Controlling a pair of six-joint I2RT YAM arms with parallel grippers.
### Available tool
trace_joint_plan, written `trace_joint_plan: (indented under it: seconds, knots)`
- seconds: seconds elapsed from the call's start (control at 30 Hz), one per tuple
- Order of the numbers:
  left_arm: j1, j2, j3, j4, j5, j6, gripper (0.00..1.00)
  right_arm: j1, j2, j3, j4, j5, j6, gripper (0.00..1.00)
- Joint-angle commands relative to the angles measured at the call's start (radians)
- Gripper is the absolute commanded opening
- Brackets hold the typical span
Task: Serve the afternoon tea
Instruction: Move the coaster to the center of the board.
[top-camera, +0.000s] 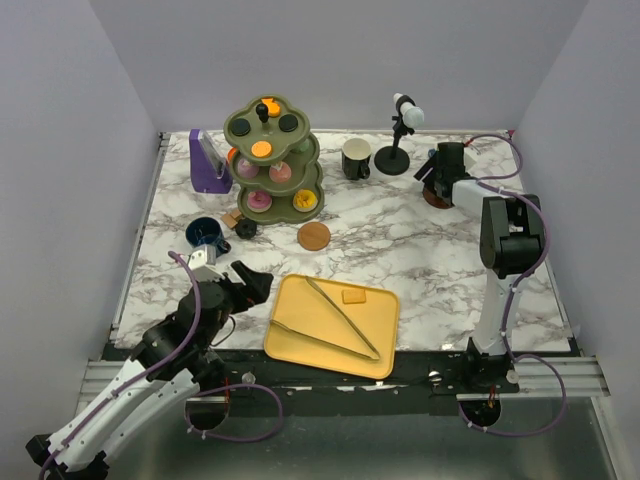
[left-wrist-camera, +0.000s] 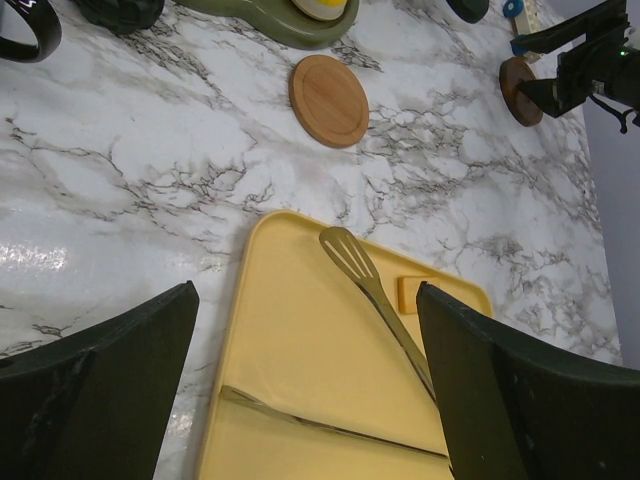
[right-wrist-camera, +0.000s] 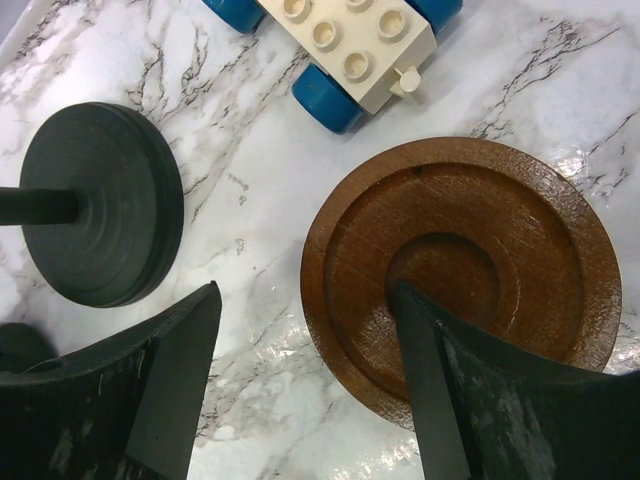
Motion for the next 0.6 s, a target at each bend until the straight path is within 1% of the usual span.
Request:
trace_joint_plan:
  seconds: [0.0, 0.17, 0.43, 0.57]
  knots:
    - [0.008, 0.024, -0.011, 0.037, -0.008, -0.006, 0.99, -0.001, 0.016, -0.065, -0.019, -0.134, 0.062, 0.77]
    - [0.007, 0.048, -0.020, 0.067, 0.020, -0.012, 0.99, 0.029, -0.029, -0.145, 0.025, -0.179, 0.074, 0.76]
    - [0.008, 0.061, -0.028, 0.084, 0.048, -0.020, 0.99, 0.145, -0.112, -0.280, 0.050, -0.213, 0.094, 0.75]
    - [0.008, 0.046, -0.037, 0.078, 0.054, -0.026, 0.99, 0.237, -0.138, -0.298, 0.033, -0.197, 0.078, 0.72]
